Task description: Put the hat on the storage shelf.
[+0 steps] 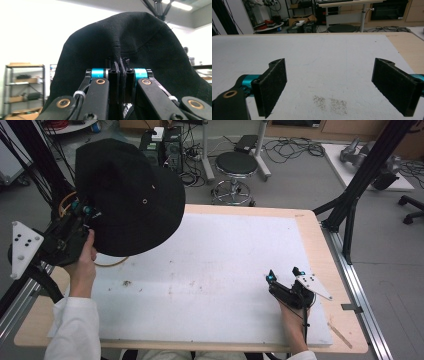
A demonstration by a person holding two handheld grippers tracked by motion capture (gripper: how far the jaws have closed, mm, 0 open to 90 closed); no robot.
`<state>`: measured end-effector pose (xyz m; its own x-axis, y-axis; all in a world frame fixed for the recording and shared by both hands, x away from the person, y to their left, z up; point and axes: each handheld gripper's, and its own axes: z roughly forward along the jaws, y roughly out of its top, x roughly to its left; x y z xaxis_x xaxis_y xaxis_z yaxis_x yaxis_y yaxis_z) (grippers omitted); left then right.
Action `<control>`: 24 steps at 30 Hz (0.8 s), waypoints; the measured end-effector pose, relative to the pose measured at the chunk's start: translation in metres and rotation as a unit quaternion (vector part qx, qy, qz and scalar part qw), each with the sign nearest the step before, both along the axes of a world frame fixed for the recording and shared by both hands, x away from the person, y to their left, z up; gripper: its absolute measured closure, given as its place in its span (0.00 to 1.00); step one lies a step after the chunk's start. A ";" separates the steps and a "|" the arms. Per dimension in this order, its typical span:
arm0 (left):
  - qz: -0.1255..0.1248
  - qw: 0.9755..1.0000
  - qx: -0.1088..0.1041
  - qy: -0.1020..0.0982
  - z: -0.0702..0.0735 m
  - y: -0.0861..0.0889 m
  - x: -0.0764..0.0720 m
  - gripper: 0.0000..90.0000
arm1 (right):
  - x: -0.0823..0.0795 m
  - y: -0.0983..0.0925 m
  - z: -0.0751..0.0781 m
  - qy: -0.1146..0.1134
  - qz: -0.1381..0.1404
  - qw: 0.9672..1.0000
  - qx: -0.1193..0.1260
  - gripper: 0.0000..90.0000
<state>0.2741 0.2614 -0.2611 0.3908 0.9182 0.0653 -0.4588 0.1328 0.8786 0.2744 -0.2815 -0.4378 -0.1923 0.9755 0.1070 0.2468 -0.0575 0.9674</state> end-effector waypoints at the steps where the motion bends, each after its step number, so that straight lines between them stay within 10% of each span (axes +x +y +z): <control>1: 0.005 1.000 0.000 -0.002 0.001 0.001 0.000 0.97 | 0.000 0.000 0.000 0.001 0.001 1.000 0.001 0.13; 24: 0.153 0.987 -0.026 0.029 0.002 0.051 0.033 0.97 | 0.000 0.000 0.000 -0.001 0.007 1.000 -0.001 0.13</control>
